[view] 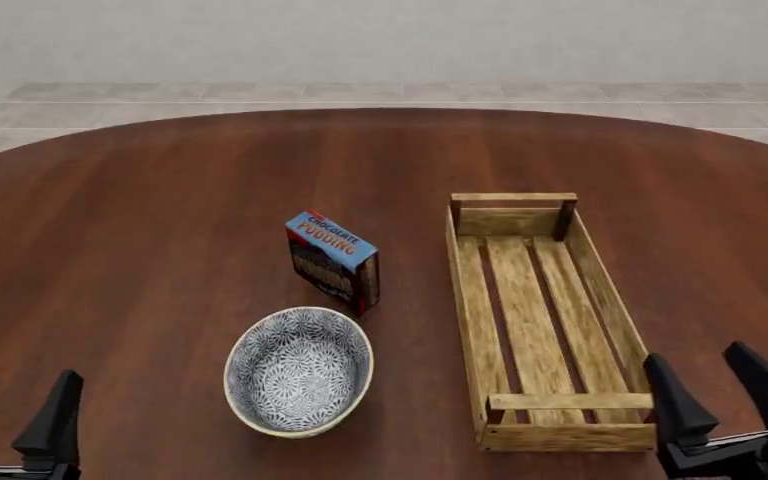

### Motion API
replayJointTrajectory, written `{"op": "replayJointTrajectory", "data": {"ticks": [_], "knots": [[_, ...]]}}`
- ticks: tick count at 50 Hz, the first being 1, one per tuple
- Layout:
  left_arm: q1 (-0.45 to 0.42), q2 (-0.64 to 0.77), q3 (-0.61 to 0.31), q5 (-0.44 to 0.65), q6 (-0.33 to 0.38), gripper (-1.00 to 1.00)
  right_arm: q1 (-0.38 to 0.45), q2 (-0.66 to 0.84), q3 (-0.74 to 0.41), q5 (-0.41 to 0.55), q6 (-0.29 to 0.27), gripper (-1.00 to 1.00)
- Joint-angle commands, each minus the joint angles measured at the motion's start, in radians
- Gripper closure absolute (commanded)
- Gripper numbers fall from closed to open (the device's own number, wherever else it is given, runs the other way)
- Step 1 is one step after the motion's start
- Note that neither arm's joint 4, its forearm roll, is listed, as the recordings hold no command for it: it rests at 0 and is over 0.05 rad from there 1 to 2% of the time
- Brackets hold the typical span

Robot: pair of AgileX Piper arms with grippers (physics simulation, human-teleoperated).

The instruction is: Pick up the bowl on the left and put it in the tray.

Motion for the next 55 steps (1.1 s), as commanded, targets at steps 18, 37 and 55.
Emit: {"op": "replayJointTrajectory", "data": {"ticks": [18,37,55], "knots": [[0.000,0.000,0.000,0.000,0.000,-1.00,0.177,0.144,-0.157,0.088,-0.011,-1.00],[0.000,0.000,0.000,0.000,0.000,-1.00,0.253,0.186,-0.217,0.134,-0.052,-1.00],[0.000,0.000,0.000,0.000,0.000,-1.00,0.372,0.267,-0.282,0.162,0.002,-1.00]]}}
